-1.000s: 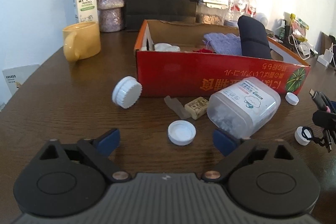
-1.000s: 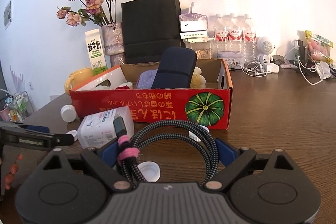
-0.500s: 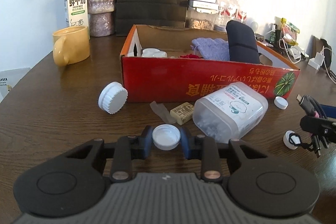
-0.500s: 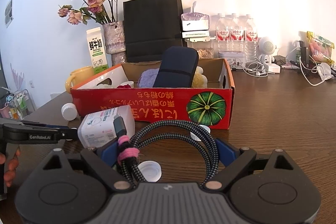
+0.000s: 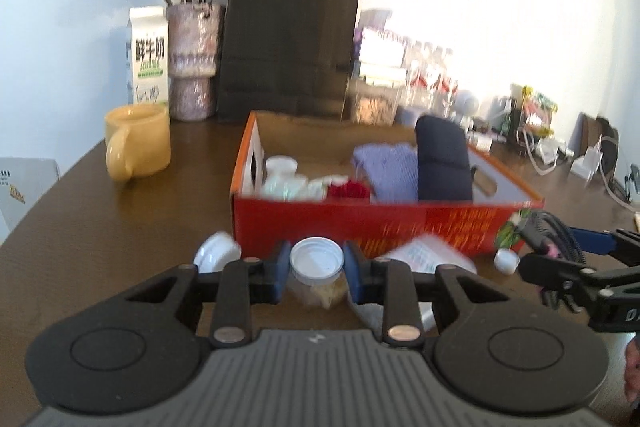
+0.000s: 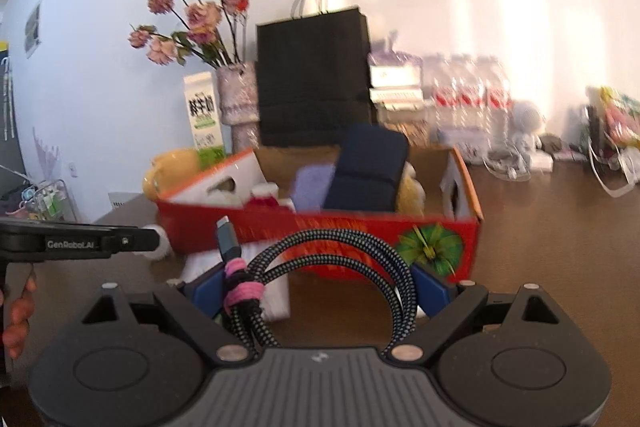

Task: Organize objects
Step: 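Carry the cap and braided cable over the box with both grippers, then open both grippers to drop the cap and cable into the box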

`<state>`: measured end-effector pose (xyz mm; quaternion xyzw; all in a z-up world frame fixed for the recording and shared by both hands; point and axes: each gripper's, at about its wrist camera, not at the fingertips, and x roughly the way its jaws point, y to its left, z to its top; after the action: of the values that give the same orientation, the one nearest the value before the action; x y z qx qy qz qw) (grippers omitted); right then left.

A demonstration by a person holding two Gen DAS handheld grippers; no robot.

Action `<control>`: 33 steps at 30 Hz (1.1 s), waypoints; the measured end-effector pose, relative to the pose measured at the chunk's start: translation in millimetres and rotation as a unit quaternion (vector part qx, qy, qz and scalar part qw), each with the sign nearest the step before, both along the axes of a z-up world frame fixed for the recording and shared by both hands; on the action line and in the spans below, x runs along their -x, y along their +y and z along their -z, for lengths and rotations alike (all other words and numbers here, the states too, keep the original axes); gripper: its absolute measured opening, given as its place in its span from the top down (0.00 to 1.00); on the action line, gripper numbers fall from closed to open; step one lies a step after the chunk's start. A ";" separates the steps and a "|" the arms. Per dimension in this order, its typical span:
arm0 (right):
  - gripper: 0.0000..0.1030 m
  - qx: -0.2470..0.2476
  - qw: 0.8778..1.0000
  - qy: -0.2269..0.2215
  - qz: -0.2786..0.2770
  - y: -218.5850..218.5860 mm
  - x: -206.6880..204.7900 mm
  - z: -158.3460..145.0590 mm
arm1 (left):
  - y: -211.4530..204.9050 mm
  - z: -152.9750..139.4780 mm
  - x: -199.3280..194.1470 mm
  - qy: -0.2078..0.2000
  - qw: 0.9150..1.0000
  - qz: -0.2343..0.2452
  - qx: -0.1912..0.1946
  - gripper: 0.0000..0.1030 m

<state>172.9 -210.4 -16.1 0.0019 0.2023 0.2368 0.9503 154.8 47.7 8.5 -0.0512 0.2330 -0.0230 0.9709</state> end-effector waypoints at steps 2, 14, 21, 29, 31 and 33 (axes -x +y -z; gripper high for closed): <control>0.10 0.004 1.000 -0.012 -0.006 8.4 -5.8 -9.2 | -0.4 -7.6 -3.2 -0.012 1.000 0.000 0.001 0.72; 0.10 0.024 0.998 -0.062 -0.016 62.8 -61.0 -41.8 | 1.1 -42.4 -40.3 -0.070 0.997 -0.012 0.011 0.72; 0.10 0.024 0.998 -0.061 -0.004 82.4 -103.3 -42.5 | 4.2 -47.4 -76.1 -0.080 0.997 -0.019 0.013 0.72; 0.10 0.037 0.997 -0.071 -0.003 102.8 -138.5 -37.6 | 13.7 -37.2 -115.9 -0.078 0.996 -0.035 0.021 0.72; 0.10 0.037 0.997 -0.066 -0.007 104.9 -144.6 -35.0 | 16.6 -31.9 -121.9 -0.073 0.996 -0.036 0.026 0.72; 0.10 0.038 0.997 -0.062 -0.010 105.5 -149.0 -31.7 | 18.5 -27.7 -126.5 -0.067 0.997 -0.034 0.030 0.72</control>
<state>321.9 -104.9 15.6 -0.0512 0.1524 0.2383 0.9578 281.4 66.1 36.2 -0.0864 0.1645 -0.0007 0.9826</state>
